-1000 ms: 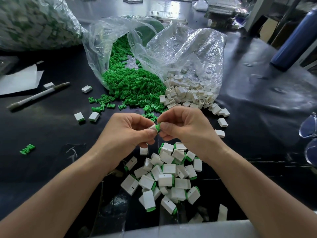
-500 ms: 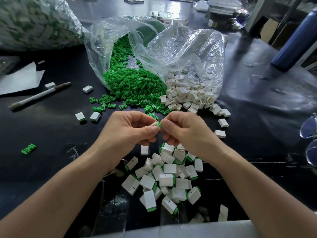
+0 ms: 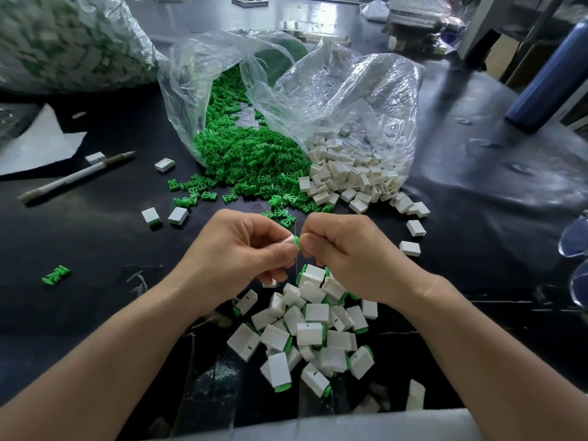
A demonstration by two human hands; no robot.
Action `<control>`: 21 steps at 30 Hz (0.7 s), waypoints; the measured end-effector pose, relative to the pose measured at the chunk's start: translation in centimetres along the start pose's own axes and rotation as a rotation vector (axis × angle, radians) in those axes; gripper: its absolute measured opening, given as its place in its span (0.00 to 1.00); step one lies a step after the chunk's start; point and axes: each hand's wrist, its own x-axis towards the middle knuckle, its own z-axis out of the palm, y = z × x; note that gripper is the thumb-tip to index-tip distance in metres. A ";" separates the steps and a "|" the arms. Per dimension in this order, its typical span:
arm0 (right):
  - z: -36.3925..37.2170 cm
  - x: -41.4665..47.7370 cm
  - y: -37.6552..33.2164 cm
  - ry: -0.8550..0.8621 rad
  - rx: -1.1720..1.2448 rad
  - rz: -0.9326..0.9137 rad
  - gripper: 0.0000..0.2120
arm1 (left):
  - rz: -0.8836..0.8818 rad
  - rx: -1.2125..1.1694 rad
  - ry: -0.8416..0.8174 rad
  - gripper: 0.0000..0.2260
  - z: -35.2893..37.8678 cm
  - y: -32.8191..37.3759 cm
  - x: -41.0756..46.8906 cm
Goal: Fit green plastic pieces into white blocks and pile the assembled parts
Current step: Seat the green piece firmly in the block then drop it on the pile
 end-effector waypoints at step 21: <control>1.9 -0.2 -0.7 0.353 0.168 -0.039 0.13 | -0.001 -0.332 0.167 0.06 1.4 0.3 -0.5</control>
